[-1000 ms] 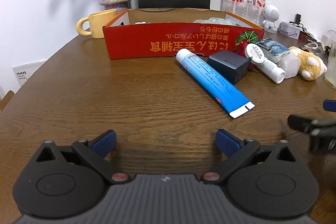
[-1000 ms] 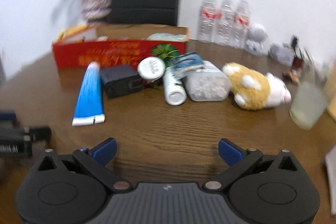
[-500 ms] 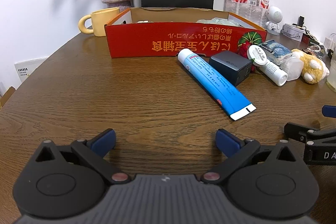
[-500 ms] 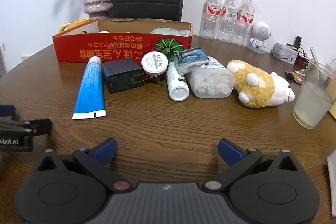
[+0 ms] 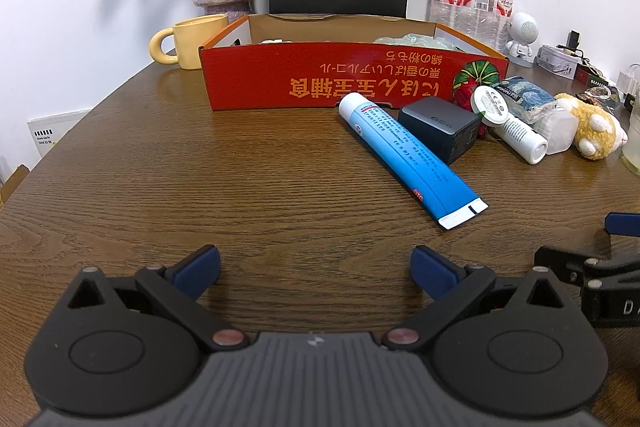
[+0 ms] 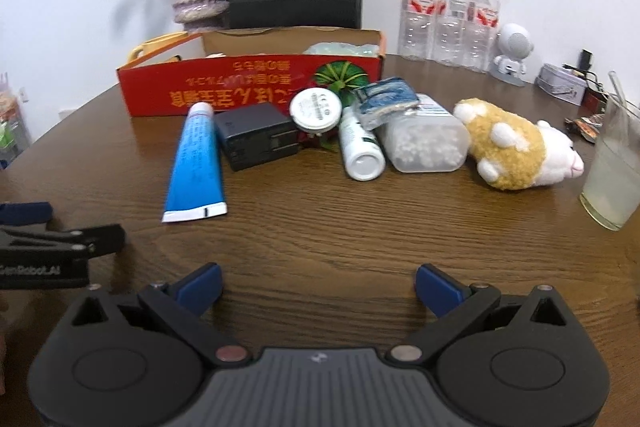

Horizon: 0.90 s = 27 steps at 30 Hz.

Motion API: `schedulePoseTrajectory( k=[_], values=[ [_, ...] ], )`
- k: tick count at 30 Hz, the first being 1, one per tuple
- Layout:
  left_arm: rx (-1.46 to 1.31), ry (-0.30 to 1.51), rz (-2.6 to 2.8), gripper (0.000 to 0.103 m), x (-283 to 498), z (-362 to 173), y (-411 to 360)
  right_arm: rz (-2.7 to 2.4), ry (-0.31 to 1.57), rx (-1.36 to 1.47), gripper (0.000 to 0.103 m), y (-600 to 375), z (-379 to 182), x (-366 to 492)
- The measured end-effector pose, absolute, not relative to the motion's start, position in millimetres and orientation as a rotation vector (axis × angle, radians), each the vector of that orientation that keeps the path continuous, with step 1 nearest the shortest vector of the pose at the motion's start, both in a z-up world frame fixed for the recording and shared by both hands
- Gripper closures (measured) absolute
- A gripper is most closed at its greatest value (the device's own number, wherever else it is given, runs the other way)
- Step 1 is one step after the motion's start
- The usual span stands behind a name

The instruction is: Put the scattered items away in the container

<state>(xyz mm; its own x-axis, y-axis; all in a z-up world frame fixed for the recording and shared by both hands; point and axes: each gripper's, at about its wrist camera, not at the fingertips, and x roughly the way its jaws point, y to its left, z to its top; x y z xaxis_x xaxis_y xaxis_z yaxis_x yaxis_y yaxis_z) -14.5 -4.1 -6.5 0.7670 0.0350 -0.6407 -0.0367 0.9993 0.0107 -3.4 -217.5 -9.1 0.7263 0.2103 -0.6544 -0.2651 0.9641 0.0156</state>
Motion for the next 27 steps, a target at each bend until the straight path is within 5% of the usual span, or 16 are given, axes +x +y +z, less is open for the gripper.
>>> schedulePoseTrajectory(
  k=[17, 22, 27],
  values=[
    [0.003, 0.633, -0.096, 0.000, 6.0, 14.6, -13.4, 0.251, 0.614, 0.011, 0.001, -232.0, 9.6, 21.1],
    [-0.095, 0.693, -0.129, 0.000, 57.2, 14.9, -28.2, 0.252, 0.587, 0.047, 0.016, -240.1, 18.9, 32.9],
    [-0.053, 0.716, -0.129, 0.034, 72.7, 5.3, -34.9, 0.285, 0.632, 0.051, 0.039, -234.9, 22.0, 75.6]
  ],
)
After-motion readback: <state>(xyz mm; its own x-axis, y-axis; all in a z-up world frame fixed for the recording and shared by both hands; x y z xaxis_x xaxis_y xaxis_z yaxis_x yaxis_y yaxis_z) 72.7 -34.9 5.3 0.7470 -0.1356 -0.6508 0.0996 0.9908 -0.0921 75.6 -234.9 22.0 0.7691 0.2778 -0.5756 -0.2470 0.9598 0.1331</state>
